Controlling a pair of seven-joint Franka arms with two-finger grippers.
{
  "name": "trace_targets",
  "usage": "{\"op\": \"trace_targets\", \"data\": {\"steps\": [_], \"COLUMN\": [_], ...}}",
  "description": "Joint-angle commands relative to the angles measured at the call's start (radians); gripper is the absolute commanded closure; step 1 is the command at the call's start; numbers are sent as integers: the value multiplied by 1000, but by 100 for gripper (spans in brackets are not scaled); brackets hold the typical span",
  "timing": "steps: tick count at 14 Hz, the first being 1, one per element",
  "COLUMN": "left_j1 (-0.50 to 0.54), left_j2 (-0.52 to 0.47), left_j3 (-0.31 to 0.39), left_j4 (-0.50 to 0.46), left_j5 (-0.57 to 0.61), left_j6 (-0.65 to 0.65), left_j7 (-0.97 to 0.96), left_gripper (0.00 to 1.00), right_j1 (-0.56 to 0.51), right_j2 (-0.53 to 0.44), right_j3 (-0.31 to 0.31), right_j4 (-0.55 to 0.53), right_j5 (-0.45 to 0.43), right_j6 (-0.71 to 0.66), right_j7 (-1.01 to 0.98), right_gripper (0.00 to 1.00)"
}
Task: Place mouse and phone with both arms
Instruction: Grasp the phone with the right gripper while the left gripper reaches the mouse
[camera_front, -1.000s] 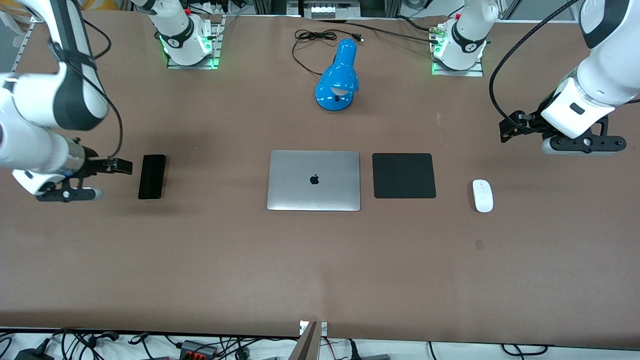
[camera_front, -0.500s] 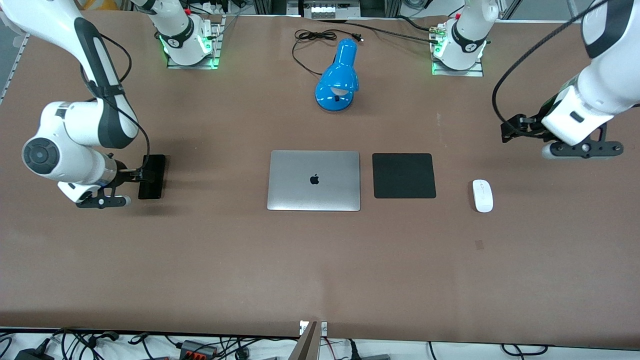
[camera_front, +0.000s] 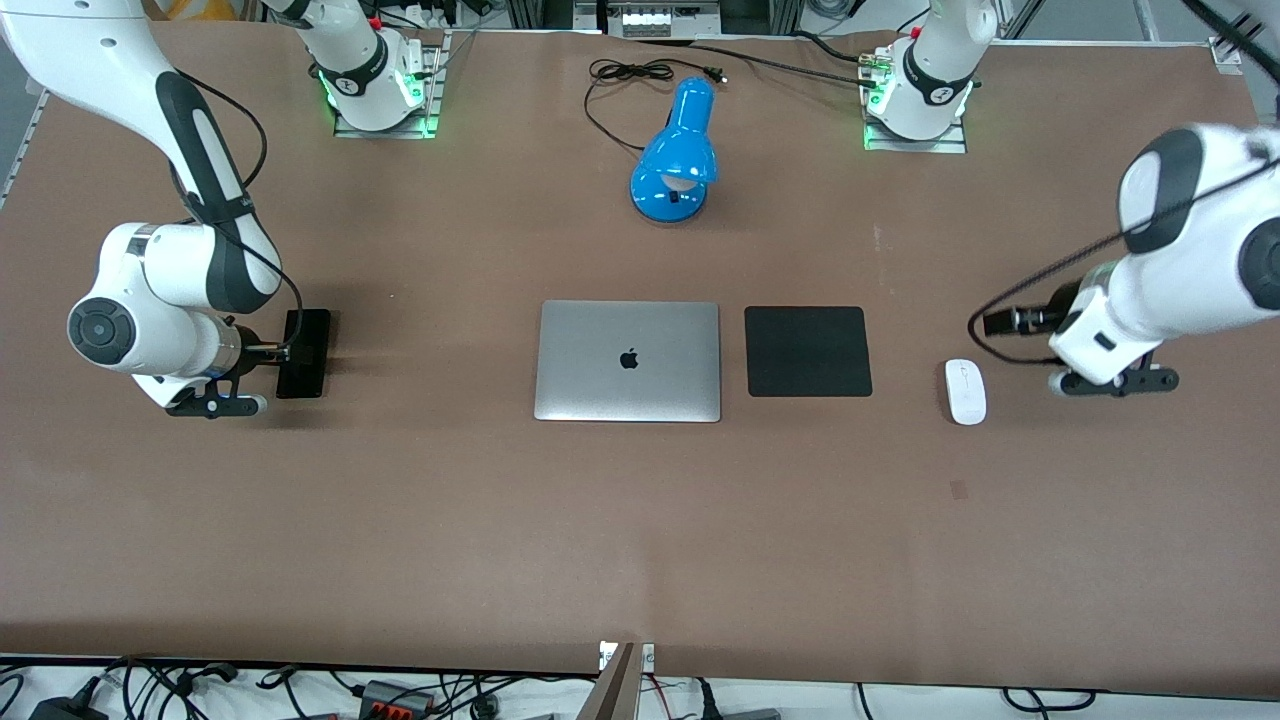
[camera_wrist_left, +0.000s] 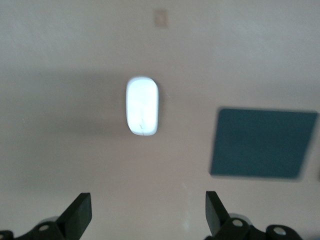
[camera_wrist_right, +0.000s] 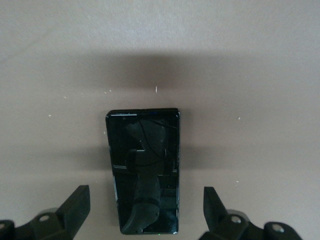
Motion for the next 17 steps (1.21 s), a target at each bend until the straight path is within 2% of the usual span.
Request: {"op": "trace_targets", "data": {"steps": [1, 3, 7, 10, 12, 15, 17], "left_j1": [7, 26, 31, 32, 70, 73, 77], "left_j2": [-19, 11, 134, 166, 192, 200, 214], "left_j3": [-5, -5, -3, -3, -8, -8, -8], "left_j4": [-155, -211, -209, -212, -222, -323, -350], "left_j5": [35, 40, 60, 135, 135, 135, 135], "left_j6": [218, 353, 490, 541, 571, 749, 808], "left_j7": [12, 14, 12, 12, 9, -2, -2], "left_gripper": [0, 0, 0, 0, 0, 0, 0], "right_j1": [-17, -17, -15, -15, -15, -15, -15], "right_j2": [24, 42, 71, 85, 87, 94, 97], "right_j3": [10, 10, 10, 10, 10, 8, 7], "right_j4": [-15, -17, -17, -17, -20, -32, -32], "right_j5": [9, 49, 57, 57, 57, 57, 56], "right_j6": [24, 24, 42, 43, 40, 42, 39], "right_j7": [14, 12, 9, 9, 6, -5, -8], "right_gripper": [0, 0, 0, 0, 0, 0, 0]}}
